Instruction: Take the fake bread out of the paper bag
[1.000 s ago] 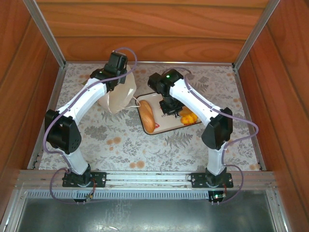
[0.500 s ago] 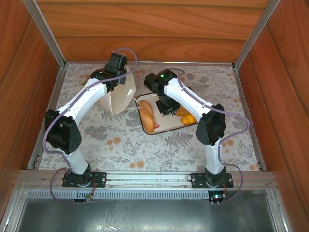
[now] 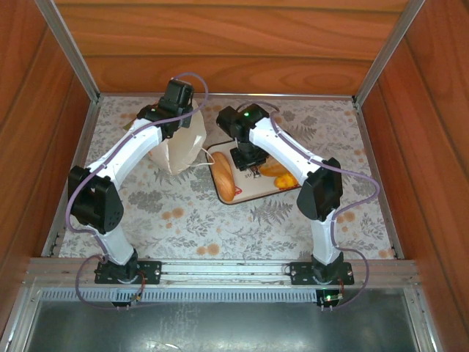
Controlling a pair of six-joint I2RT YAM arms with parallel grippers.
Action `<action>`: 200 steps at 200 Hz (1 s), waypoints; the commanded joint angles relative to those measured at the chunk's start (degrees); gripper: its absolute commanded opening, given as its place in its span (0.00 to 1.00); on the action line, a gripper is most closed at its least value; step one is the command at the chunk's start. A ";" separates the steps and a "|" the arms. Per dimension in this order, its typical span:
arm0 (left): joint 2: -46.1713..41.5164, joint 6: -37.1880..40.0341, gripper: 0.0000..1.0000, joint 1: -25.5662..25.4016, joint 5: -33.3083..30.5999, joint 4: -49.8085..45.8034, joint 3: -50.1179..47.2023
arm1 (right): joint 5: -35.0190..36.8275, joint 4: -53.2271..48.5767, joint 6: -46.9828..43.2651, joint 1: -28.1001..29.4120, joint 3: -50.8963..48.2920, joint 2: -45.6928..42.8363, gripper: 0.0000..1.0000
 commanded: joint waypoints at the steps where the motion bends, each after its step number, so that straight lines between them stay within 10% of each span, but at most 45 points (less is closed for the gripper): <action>1: -1.68 -0.48 0.00 0.32 0.58 0.21 -0.54 | -2.12 1.32 -0.82 0.31 2.88 1.57 0.42; 200: -2.31 -0.52 0.00 0.33 0.98 0.14 -0.63 | -11.18 6.44 -0.78 -1.42 5.16 -3.72 0.41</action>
